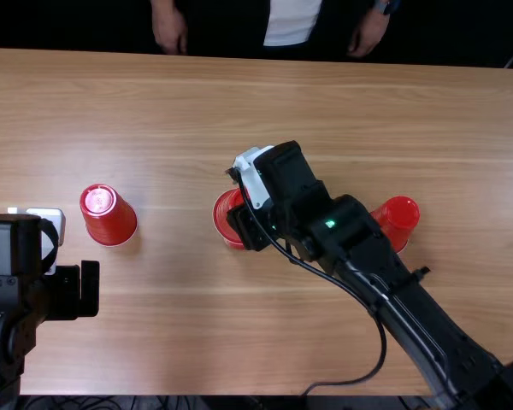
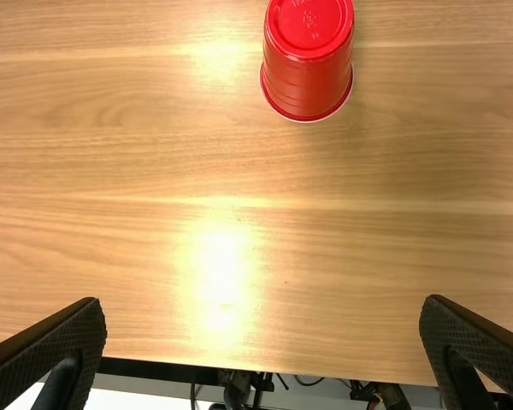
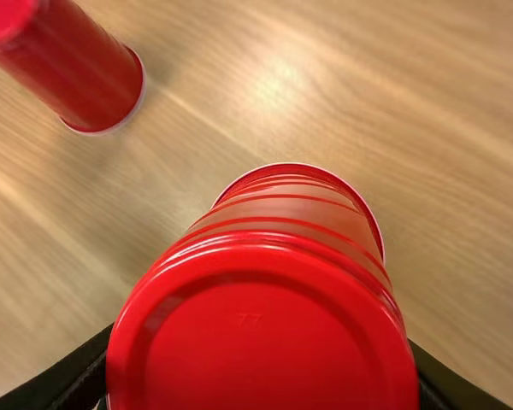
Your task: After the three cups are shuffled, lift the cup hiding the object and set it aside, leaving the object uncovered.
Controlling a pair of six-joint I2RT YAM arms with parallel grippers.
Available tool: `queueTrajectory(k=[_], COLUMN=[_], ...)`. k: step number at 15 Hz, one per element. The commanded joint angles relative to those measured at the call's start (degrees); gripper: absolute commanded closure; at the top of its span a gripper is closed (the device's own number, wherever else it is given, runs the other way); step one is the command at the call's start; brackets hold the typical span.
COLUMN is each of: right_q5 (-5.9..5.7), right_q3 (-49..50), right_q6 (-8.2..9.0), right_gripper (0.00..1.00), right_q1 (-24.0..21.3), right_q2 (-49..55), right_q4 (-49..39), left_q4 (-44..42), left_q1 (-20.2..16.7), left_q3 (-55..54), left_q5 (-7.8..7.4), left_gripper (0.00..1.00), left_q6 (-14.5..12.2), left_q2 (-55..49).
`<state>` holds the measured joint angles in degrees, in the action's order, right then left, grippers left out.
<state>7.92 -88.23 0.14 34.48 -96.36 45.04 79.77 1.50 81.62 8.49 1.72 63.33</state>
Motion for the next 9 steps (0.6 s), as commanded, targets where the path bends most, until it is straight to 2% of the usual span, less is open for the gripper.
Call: queueTrajectory(k=[1,3,6,9], right_q5=[-0.22,-0.33,-0.33,-0.33], right_q3=[-1.0,0.3,6.9,16.7], right_q6=[0.28,0.28,0.07,-0.04], right_gripper=[0.8,0.8,0.8,0.8], right_q1=[-0.8,-5.0,-8.9,-10.7], right_q2=[3.8,7.8,14.5,21.3], right_q4=[0.3,1.2,2.9,2.9], left_q4=[0.0,0.0,0.0,0.0], left_q1=[0.3,0.3,0.4,0.4], left_q3=[-0.8,-0.8,-1.2,-1.6], left_q5=[-0.48,-0.48,-0.48,-0.48], left_gripper=[0.0,0.0,0.0,0.0], left_q6=[0.3,0.3,0.3,0.3], left_q2=[0.0,0.0,0.0,0.0])
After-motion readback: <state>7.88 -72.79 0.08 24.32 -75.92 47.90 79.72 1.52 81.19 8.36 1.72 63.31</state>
